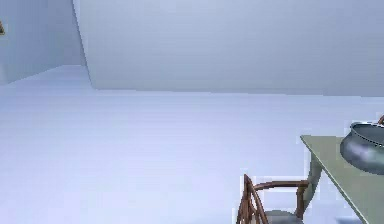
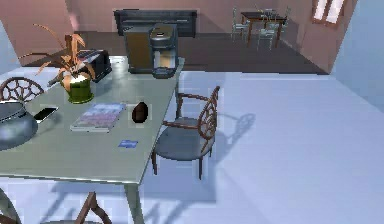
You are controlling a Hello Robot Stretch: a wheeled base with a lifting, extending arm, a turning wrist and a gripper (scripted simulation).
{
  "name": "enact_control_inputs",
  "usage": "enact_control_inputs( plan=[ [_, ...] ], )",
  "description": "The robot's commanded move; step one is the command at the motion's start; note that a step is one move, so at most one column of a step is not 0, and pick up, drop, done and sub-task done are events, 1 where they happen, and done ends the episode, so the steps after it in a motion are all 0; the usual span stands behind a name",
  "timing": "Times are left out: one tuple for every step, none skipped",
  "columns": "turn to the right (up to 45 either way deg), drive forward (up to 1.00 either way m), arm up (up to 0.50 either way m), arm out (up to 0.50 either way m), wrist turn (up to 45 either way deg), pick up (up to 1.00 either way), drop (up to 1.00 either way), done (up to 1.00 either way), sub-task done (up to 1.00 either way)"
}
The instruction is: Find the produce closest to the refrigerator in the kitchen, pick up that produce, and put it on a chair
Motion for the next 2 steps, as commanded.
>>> enact_control_inputs(
  plan=[
    [-12.0,0.0,0.0,0.0,0.0,0.0,0.0,0.0,0.0],
    [45.0,0.0,0.0,0.0,0.0,0.0,0.0,0.0,0.0]
  ],
)
